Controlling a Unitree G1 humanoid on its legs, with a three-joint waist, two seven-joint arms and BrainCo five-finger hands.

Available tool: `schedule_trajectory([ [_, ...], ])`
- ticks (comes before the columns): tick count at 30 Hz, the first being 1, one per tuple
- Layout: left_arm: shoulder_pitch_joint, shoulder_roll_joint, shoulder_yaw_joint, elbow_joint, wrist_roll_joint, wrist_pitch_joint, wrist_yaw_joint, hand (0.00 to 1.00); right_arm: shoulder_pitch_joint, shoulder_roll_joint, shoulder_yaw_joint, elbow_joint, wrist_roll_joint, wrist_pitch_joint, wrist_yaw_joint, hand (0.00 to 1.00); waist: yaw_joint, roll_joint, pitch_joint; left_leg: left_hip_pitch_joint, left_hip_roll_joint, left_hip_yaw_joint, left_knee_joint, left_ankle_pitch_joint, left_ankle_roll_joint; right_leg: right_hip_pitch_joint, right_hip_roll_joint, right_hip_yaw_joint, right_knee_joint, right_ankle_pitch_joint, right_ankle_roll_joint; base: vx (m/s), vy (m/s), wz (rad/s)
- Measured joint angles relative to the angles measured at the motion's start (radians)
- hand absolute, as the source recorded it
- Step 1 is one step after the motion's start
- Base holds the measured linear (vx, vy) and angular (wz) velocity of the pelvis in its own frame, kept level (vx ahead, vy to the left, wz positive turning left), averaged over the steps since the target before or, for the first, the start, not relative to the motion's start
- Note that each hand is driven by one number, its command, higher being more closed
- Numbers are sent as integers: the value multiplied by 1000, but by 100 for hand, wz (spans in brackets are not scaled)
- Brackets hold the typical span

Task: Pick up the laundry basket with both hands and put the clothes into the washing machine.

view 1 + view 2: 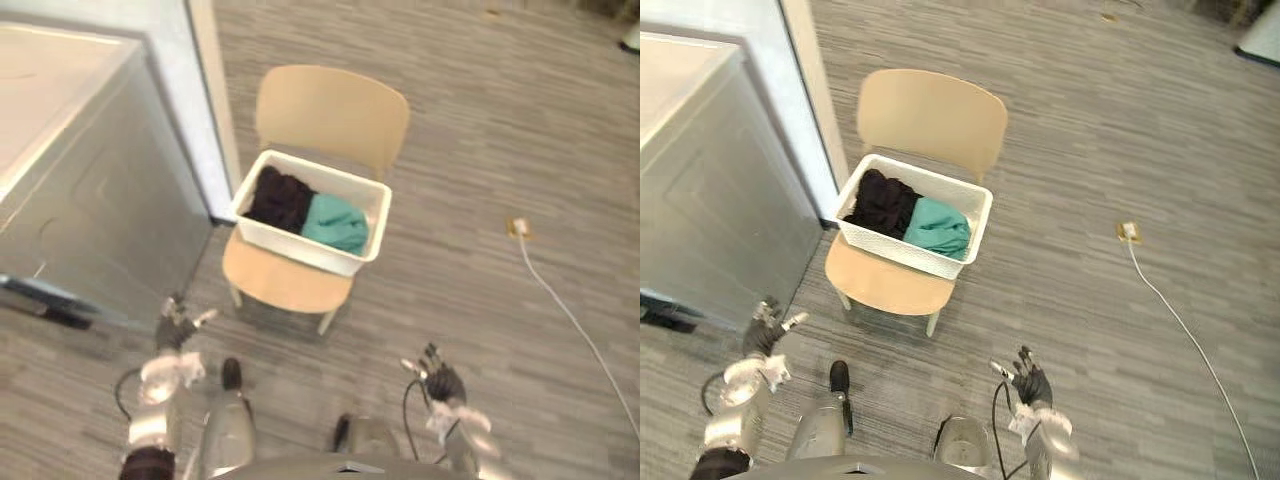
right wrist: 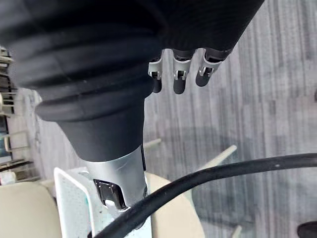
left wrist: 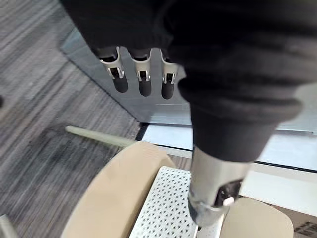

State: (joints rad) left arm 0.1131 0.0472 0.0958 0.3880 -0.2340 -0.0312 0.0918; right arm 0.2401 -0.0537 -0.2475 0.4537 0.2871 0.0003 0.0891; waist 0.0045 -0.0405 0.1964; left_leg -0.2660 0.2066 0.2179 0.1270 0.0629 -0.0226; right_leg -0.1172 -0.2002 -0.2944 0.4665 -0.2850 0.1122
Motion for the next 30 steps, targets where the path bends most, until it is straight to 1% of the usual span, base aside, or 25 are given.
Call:
schedule_trajectory([
  [1, -4, -5, -14, 18, 0, 0, -3, 0, 3, 19, -4, 9, -12, 0, -8, 0, -1, -5, -1, -19, 23, 58, 69, -40, 42, 4, -19, -16, -16, 13, -8, -94, -82, 32],
  [2, 5, -23, -47, 28, 1, 2, -14, 0, 17, 40, -2, 21, -21, -1, -12, 0, 0, 0, -3, -58, 79, 119, 293, -75, 57, 10, -25, -23, -20, 23, -14, -39, 7, 11],
  [3, 16, -34, -70, 30, 2, 2, -19, 0, 26, 43, 2, 33, -21, -1, -13, 0, -1, 8, -9, -64, 101, 123, 402, -103, 46, 16, -25, -25, -21, 28, -14, -84, 6, -5],
  [4, 39, -59, -108, 36, 4, 3, -40, 0, 52, 44, 11, 46, -22, 2, -14, 0, -6, 20, -26, -45, 131, 118, 555, -163, 20, 23, -22, -23, -28, 35, -14, -49, 78, -9],
  [5, 44, -82, -136, 60, 5, 2, -57, 0, 72, 41, 8, 65, -27, 1, -18, 0, -15, 49, -44, -5, 149, 110, 636, -208, -8, 31, -20, -22, -33, 43, -6, -52, 121, -7],
  [6, 42, -91, -144, 77, 7, 2, -64, 0, 72, 38, 9, 87, -31, 2, -25, 0, -22, 62, -53, 21, 156, 106, 660, -230, -24, 32, -20, -21, -33, 48, -1, -22, 206, 3],
  [7, 34, -102, -145, 115, 18, 1, -74, 0, 64, 40, 0, 117, -26, 3, -35, 0, -33, 78, -62, 61, 152, 92, 639, -268, -70, 24, -24, -18, -32, 62, 8, -73, 246, 10],
  [8, 6, -96, -147, 155, 23, -2, -74, 0, 43, 42, 1, 136, -37, 3, -36, 0, -41, 87, -71, 60, 129, 97, 586, -292, -79, 10, -23, -17, -48, 94, 13, -88, 232, 22],
  [9, -12, -76, -153, 187, 23, -3, -73, 0, 21, 49, -1, 165, -41, 4, -36, 0, -51, 65, -83, 65, 95, 96, 526, -294, -80, 10, -25, -16, -89, 125, 13, -94, 154, 27],
  [10, -25, -61, -162, 203, 23, -3, -71, 0, 12, 52, 11, 180, -42, 4, -35, 0, -58, 55, -87, 77, 75, 96, 475, -294, -80, 6, -29, -17, -120, 151, 13, -138, 180, 33],
  [11, -50, -17, -194, 241, 23, -9, -69, 0, -15, 58, 25, 213, -42, 4, -34, 0, -61, 44, -87, 90, 34, 98, 358, -294, -81, -14, -38, -18, -174, 214, 6, -198, 244, 24],
  [12, -64, 0, -204, 265, 23, -11, -67, 0, -31, 56, 27, 229, -42, 3, -36, 0, -62, 28, -90, 98, 11, 103, 296, -293, -83, -27, -42, -17, -197, 245, 5, -212, 256, 15],
  [13, -70, 12, -218, 278, 24, -11, -61, 0, -41, 55, 29, 243, -42, 4, -38, 0, -61, 29, -88, 101, -6, 109, 262, -290, -83, -33, -48, -15, -217, 263, 4, -229, 208, -5],
  [14, -74, 24, -226, 306, 44, -12, -50, 0, -65, 49, 36, 274, -42, 4, -46, 0, -60, 20, -83, 109, -48, 123, 205, -245, -67, -41, -65, 11, -270, 315, -2, -151, 114, -12],
  [16, -74, 29, -226, 309, 72, -13, -49, 0, -70, 42, 48, 274, -42, 1, -48, 0, -62, 21, -82, 108, -71, 131, 171, -222, -46, -42, -73, 25, -310, 361, -5, -213, 104, -9],
  [17, -76, 44, -225, 309, 90, -18, -46, 0, -79, 27, 70, 275, -42, -1, -50, 0, -62, 28, -72, 101, -77, 139, 156, -204, -31, -53, -69, 56, -325, 402, -5, -287, 90, -12],
  [18, -65, 53, -221, 310, 92, -21, -41, 0, -82, 13, 98, 275, -43, -1, -49, 0, -60, 32, -70, 93, -74, 147, 135, -188, -20, -62, -63, 86, -333, 417, -6, -339, 27, -8],
  [19, -62, 53, -216, 312, 92, -21, -39, 0, -86, 3, 115, 274, -43, -1, -49, 0, -64, 39, -65, 95, -67, 150, 121, -178, -19, -65, -48, 119, -306, 385, -7, -252, -39, 11],
  [20, -64, 57, -203, 323, 91, -22, -32, 0, -88, -3, 128, 274, -50, -1, -47, 0, -65, 44, -61, 102, -63, 129, 81, -150, -20, -81, -8, 170, -185, 279, -5, -319, -139, 37],
  [21, -63, 57, -188, 333, 91, -24, -31, 0, -84, -1, 133, 278, -49, -1, -47, 0, -63, 48, -57, 112, -63, 102, 41, -120, -38, -71, 42, 217, -105, 183, 0, -228, -169, 46],
  [22, -60, 57, -180, 334, 91, -27, -31, 0, -80, 3, 138, 281, -49, -3, -47, 0, -63, 37, -61, 113, -69, 84, 24, -106, -46, -57, 62, 236, -98, 142, 0, -253, -250, 60],
  [23, -47, 54, -170, 344, 91, -32, -30, 0, -70, 10, 156, 291, -45, -7, -45, 0, -61, 5, -71, 112, -93, 49, -13, -81, -61, -36, 73, 256, -132, 63, 4, -162, -191, 51],
  [26, -19, -8, -156, 351, 91, -30, -32, 0, -76, -10, 164, 302, -43, -26, -46, 0, -53, 35, -72, 101, -87, -37, -135, -24, -66, -53, 132, 250, -144, 51, -9, -140, -146, 72],
  [28, -10, -30, -155, 349, 90, -30, -31, 0, -84, -25, 167, 309, -46, -27, -48, 0, -37, 49, -76, 88, -88, -91, -178, -4, -62, -64, 137, 198, -144, 51, -15, -39, -100, 81],
  [30, -6, -32, -154, 344, 88, -30, -31, 0, -73, -29, 173, 307, -53, -27, -49, 0, -19, 51, -76, 66, -89, -125, -180, 20, -35, -64, 131, 140, -127, 42, -32, -6, -69, 91],
])
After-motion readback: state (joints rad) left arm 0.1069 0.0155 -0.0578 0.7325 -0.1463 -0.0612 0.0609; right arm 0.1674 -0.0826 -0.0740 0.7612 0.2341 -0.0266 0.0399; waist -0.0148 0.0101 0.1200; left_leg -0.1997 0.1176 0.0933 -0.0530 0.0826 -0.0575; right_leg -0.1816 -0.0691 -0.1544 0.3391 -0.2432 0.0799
